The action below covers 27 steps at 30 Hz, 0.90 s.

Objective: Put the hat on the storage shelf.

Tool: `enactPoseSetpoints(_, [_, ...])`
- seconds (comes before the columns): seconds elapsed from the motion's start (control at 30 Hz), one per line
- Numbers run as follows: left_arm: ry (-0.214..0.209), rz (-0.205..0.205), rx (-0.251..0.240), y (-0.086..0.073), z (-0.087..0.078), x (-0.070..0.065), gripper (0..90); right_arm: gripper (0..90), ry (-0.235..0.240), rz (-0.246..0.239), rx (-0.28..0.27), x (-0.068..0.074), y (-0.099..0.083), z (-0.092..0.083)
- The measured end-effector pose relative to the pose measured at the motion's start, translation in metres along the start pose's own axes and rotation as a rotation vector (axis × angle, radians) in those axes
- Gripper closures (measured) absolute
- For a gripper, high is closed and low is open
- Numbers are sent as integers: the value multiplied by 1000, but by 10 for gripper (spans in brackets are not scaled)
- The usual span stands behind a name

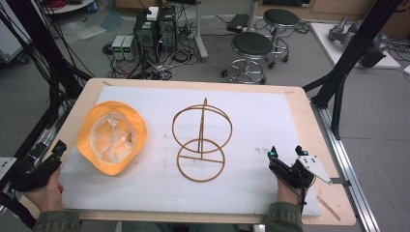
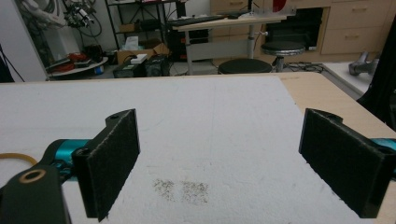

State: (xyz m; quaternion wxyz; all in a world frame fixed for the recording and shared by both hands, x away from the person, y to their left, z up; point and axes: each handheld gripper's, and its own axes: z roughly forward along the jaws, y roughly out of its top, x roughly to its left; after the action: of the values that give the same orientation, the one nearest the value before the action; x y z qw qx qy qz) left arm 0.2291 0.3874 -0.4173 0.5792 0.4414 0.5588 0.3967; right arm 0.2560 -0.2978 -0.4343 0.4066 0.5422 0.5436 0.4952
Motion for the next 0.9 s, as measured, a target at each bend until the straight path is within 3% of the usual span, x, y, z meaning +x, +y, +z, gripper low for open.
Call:
enactPoseSetpoints(0.23, [-63,-23,11,15,2,-3,268,112,4,1,0,0,0,1])
enactPoseSetpoints(0.37, [-100,-12,34,26,8,-11,268,112,6,3,0,0,0,0])
enactPoseSetpoints(0.5, [-141,28,71,38,17,-22,268,112,11,9,0,0,0,1])
enactPoseSetpoints(0.63, [-152,89,103,50,28,-35,268,112,13,13,0,-1,0,1])
enactPoseSetpoints(0.9, [-182,153,195,62,53,-52,268,112,25,11,-2,0,0,1])
